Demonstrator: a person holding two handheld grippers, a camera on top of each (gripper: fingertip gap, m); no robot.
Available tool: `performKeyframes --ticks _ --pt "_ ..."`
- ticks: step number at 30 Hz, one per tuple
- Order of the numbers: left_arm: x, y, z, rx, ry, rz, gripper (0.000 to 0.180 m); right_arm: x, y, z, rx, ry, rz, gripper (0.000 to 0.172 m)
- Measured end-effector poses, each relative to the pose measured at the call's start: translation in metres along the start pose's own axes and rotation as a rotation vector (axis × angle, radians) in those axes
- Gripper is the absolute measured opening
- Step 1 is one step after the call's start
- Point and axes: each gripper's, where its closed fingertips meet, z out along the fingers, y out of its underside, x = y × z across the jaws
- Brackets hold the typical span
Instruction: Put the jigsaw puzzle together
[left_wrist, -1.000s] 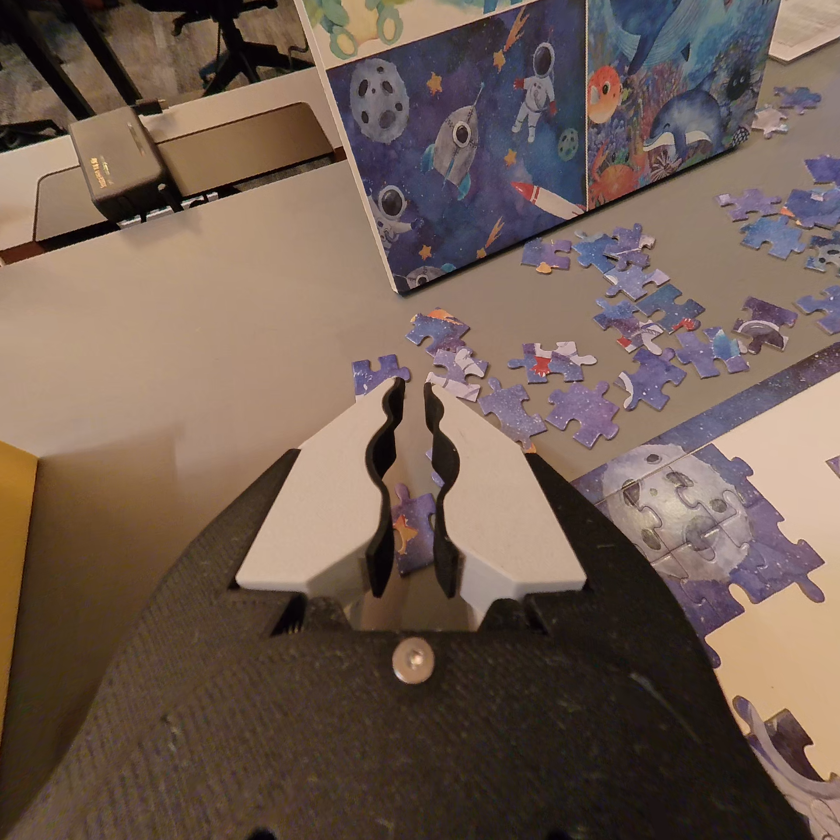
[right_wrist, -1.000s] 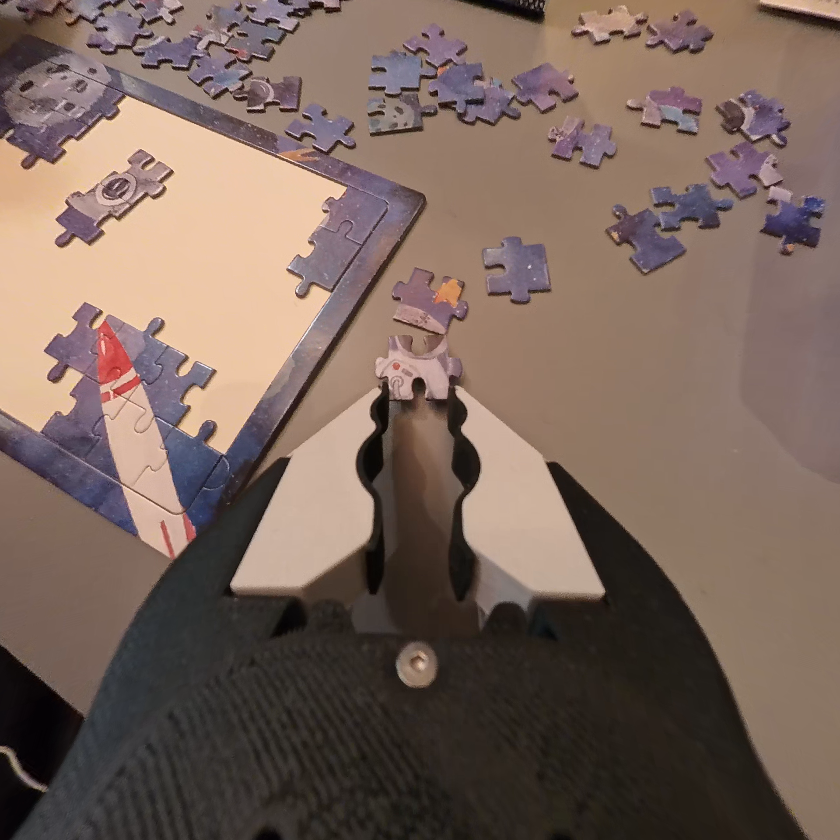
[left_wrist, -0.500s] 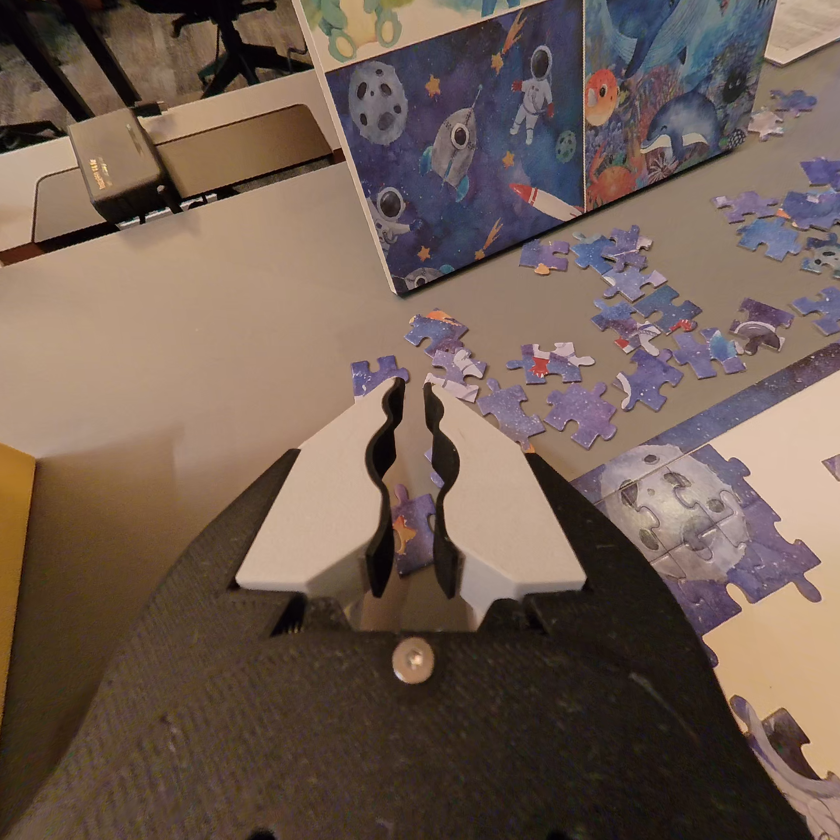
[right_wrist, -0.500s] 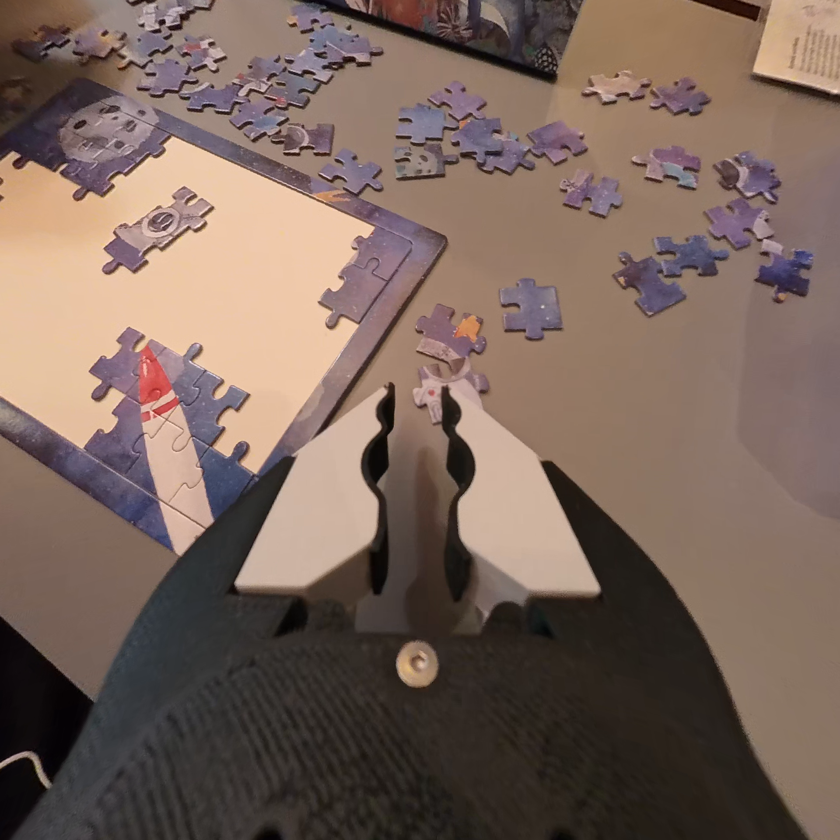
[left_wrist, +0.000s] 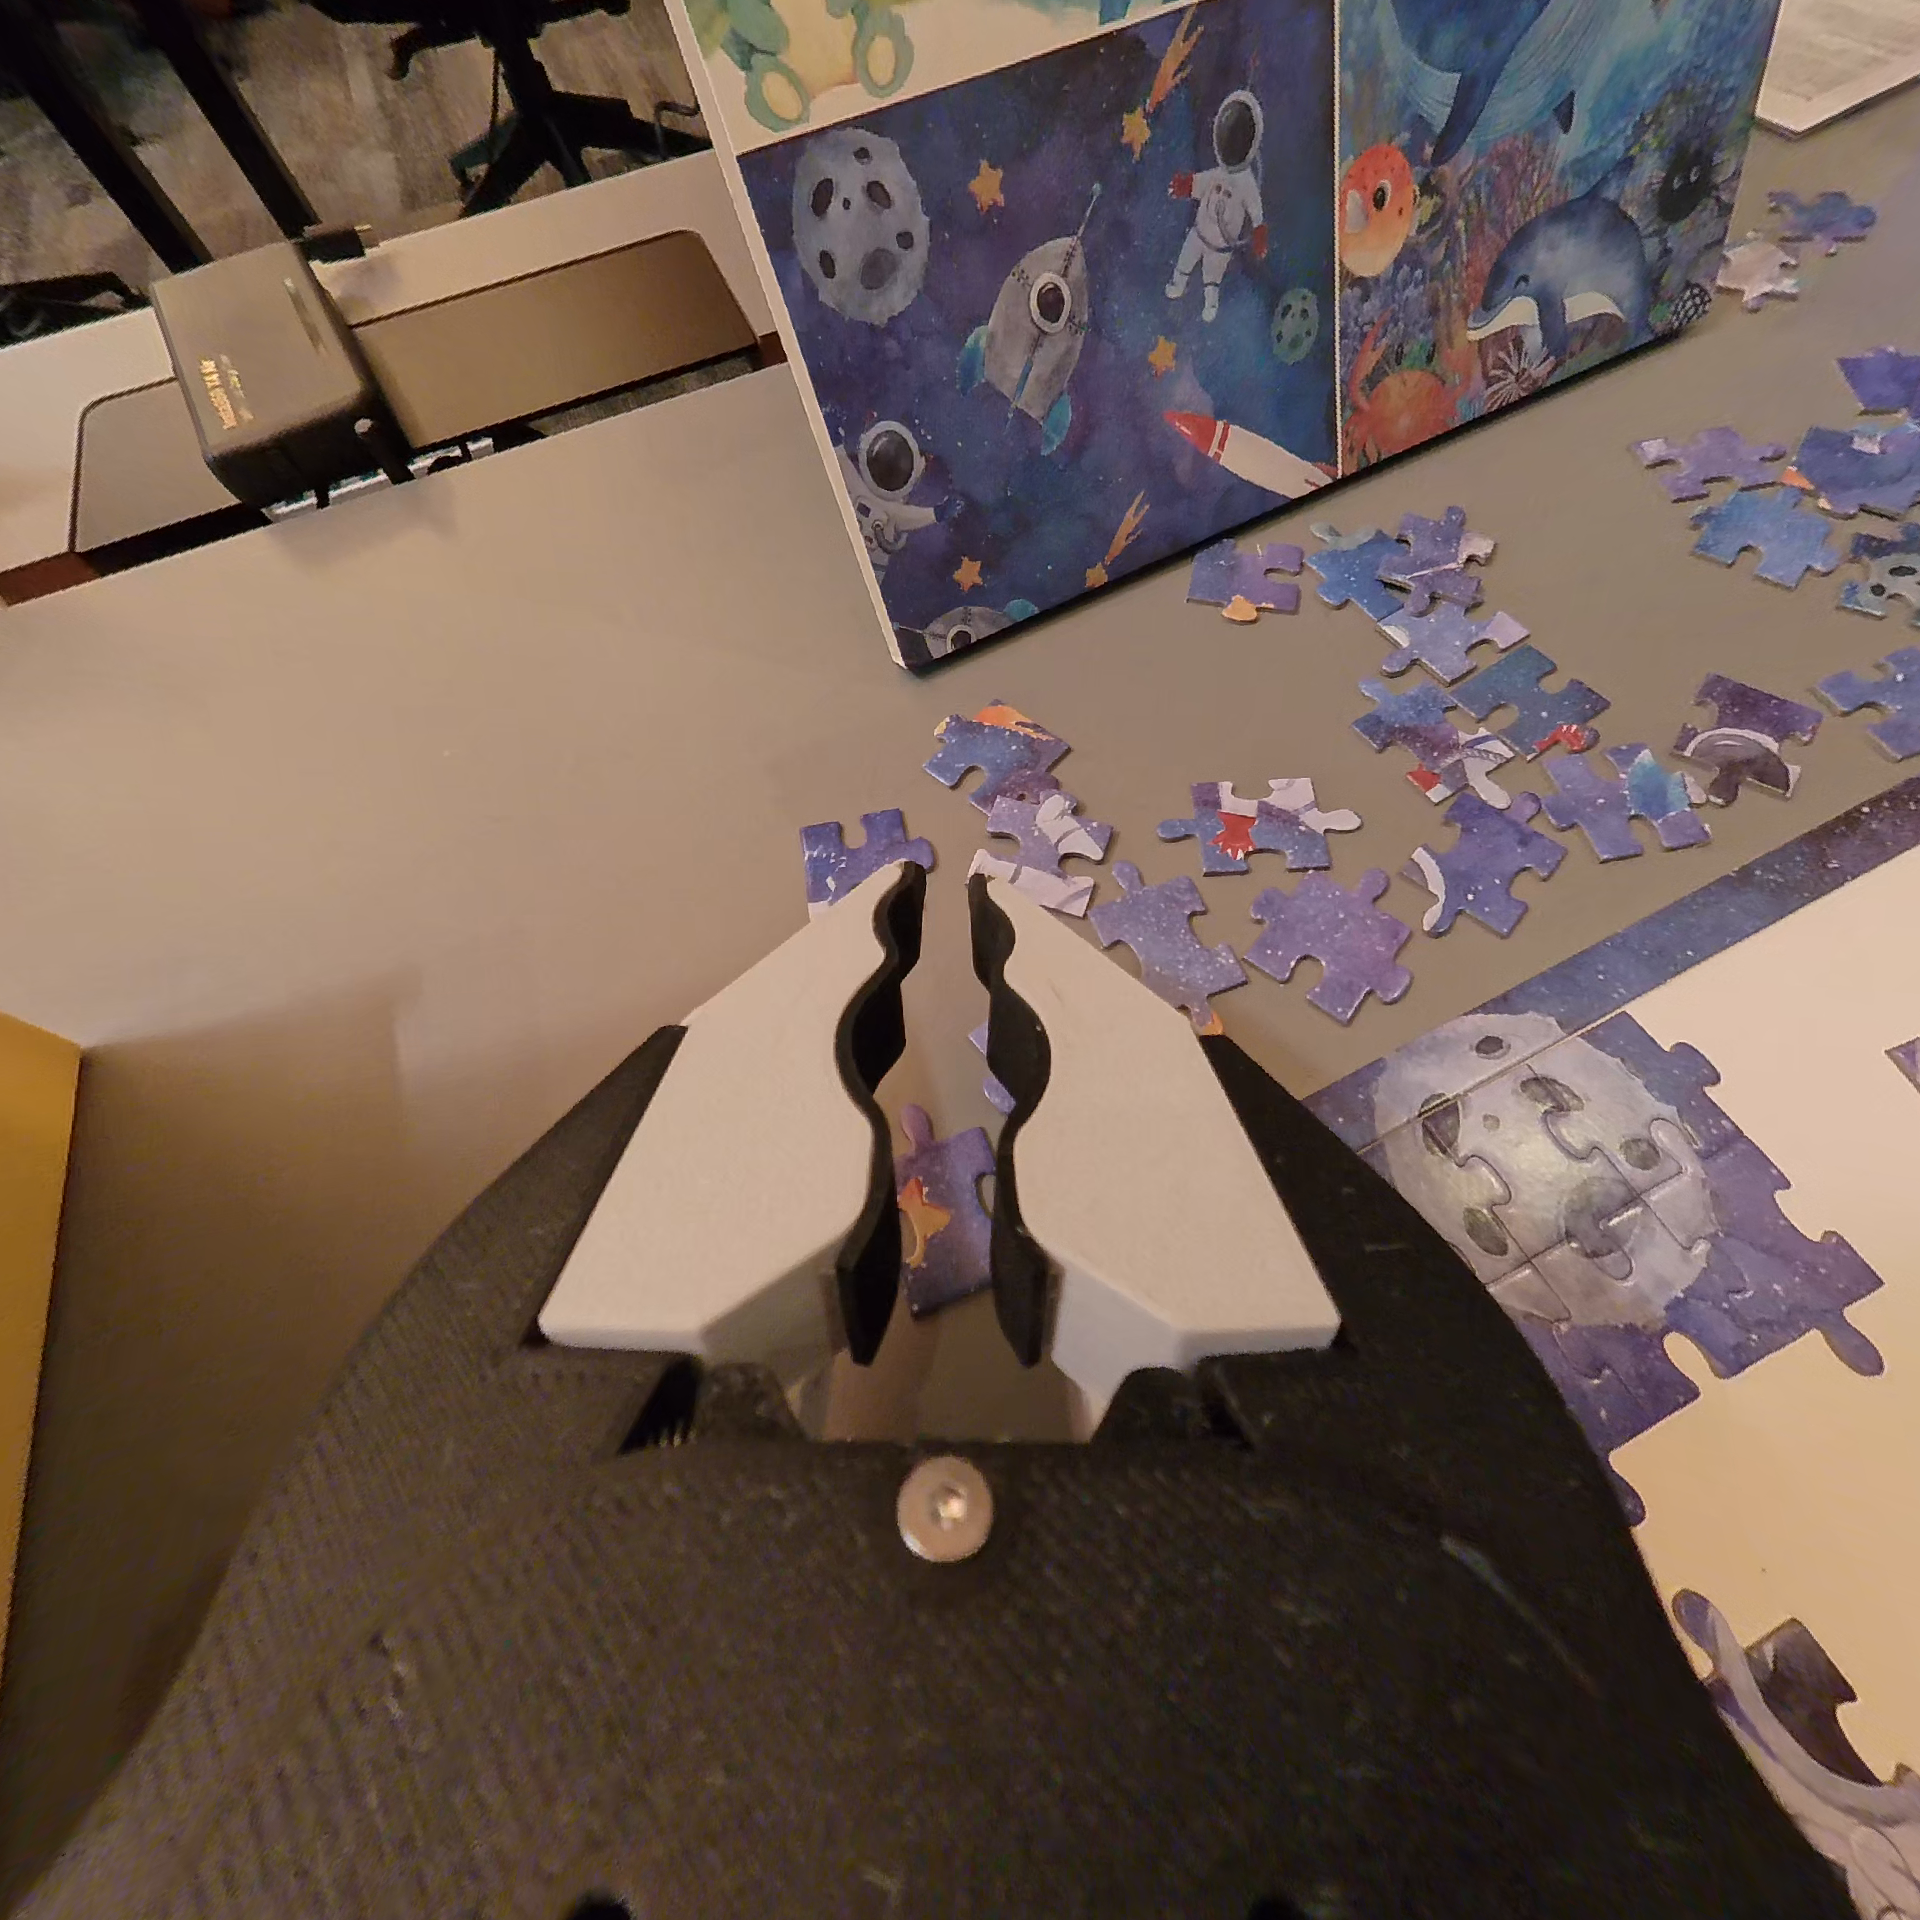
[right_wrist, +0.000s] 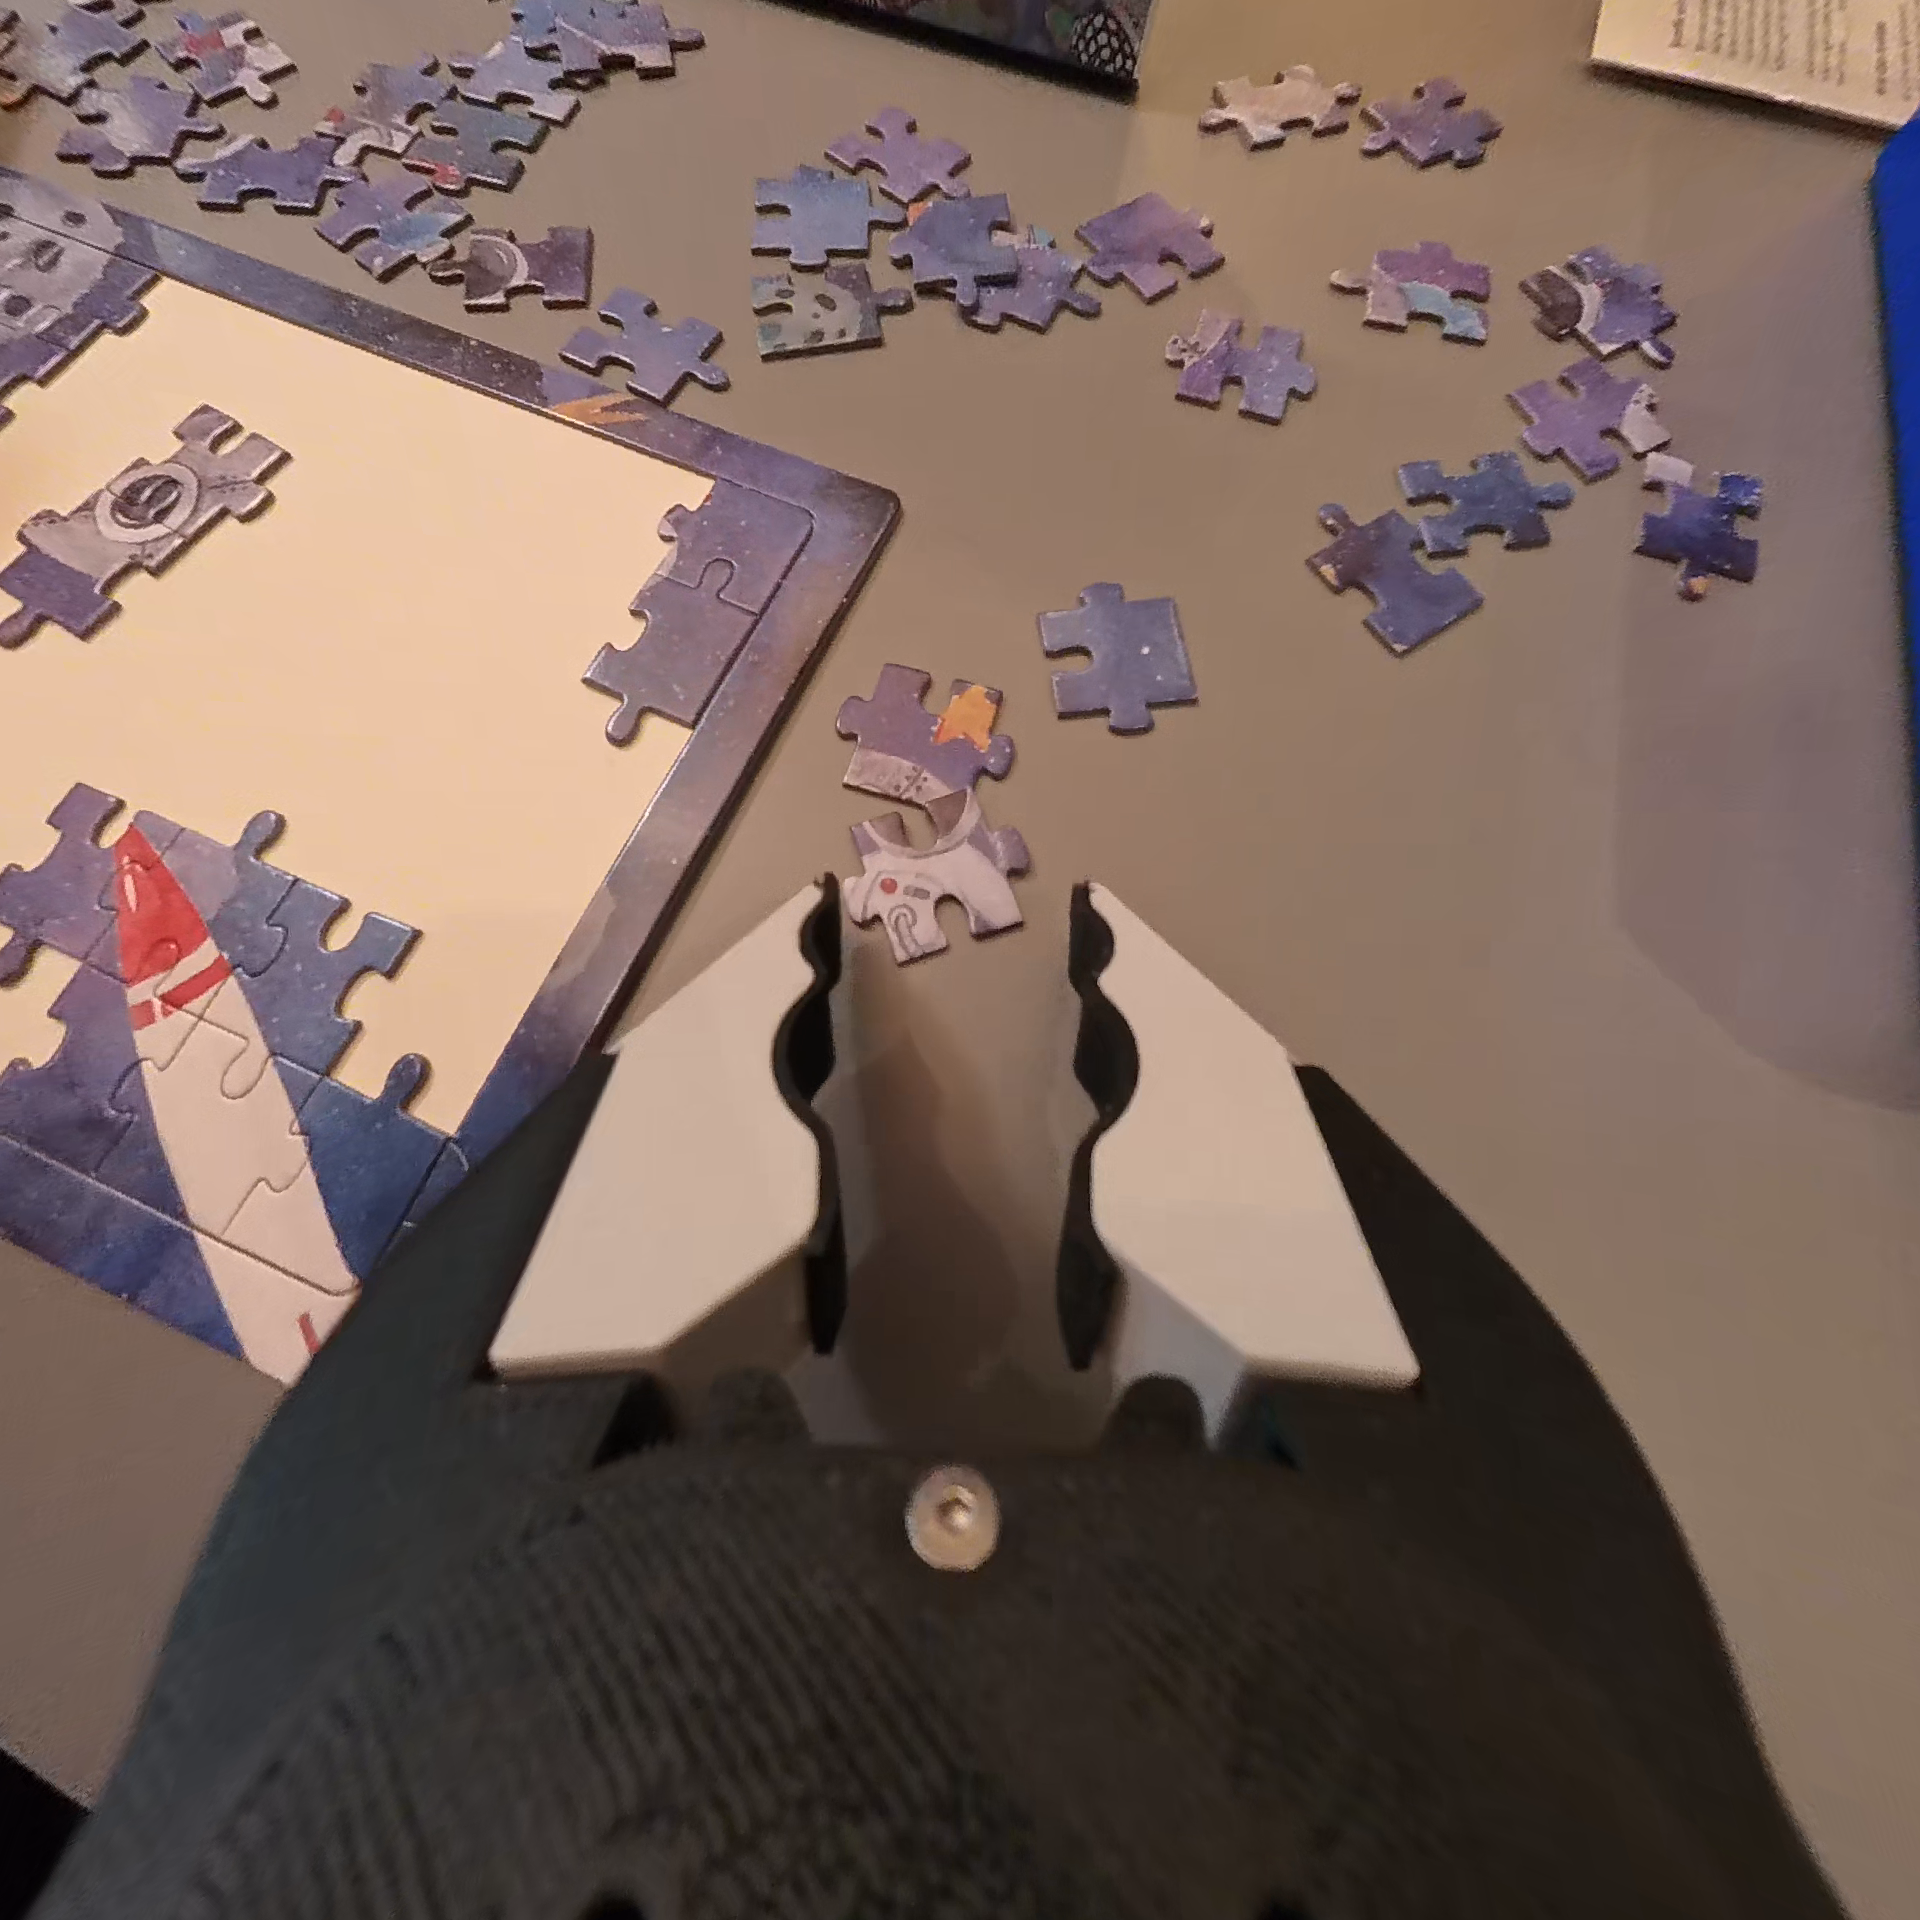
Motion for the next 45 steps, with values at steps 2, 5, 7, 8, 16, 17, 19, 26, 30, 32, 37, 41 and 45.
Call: performKeyframes --ticks 2,5,7,8,16,17,19,26,30,32,37,41,45 --pt "0.000 0.000 0.000 0.001 0.000 -0.001 0.007 0.005 0.005 0.000 -0.027 0.028 -0.010 0.043" --pt "0.000 0.000 0.000 0.001 0.000 -0.001 0.007 0.017 0.008 -0.003 -0.047 0.089 -0.013 0.040" --pt "0.000 0.000 0.000 0.001 0.001 0.000 0.007 0.026 0.009 -0.007 -0.049 0.140 -0.003 0.036" --pt "0.000 0.000 0.000 0.001 0.001 0.001 0.007 0.028 0.008 -0.008 -0.038 0.151 -0.001 0.035" --pt "0.000 0.000 0.000 0.000 0.001 0.002 0.007 0.000 -0.001 0.002 0.000 0.010 0.055 0.043" --pt "0.000 0.000 0.000 0.000 0.001 0.002 0.007 -0.001 0.001 0.004 -0.009 0.017 0.050 0.043" --pt "0.000 0.000 0.000 0.001 0.001 0.001 0.007 0.001 0.003 0.007 -0.024 0.036 0.043 0.043" --pt "0.000 0.000 0.000 0.001 0.001 0.000 0.007 0.008 0.006 0.004 -0.042 0.054 0.044 0.041" --pt "0.000 0.000 0.000 0.001 0.001 0.001 0.007 0.028 0.013 -0.005 -0.070 0.138 0.037 0.040" --pt "0.000 0.000 0.000 0.000 0.000 0.002 0.007 0.035 0.015 -0.009 -0.074 0.173 0.029 0.037" --pt "0.000 0.000 0.000 -0.001 0.000 0.002 0.007 0.025 0.010 -0.009 -0.038 0.091 0.058 0.039" --pt "0.000 0.000 0.000 -0.001 0.000 0.002 0.007 0.016 0.010 -0.004 -0.018 0.016 0.099 0.042" --pt "0.000 0.000 0.000 -0.001 0.000 0.003 0.007 0.019 0.011 0.000 -0.024 0.054 0.077 0.040"
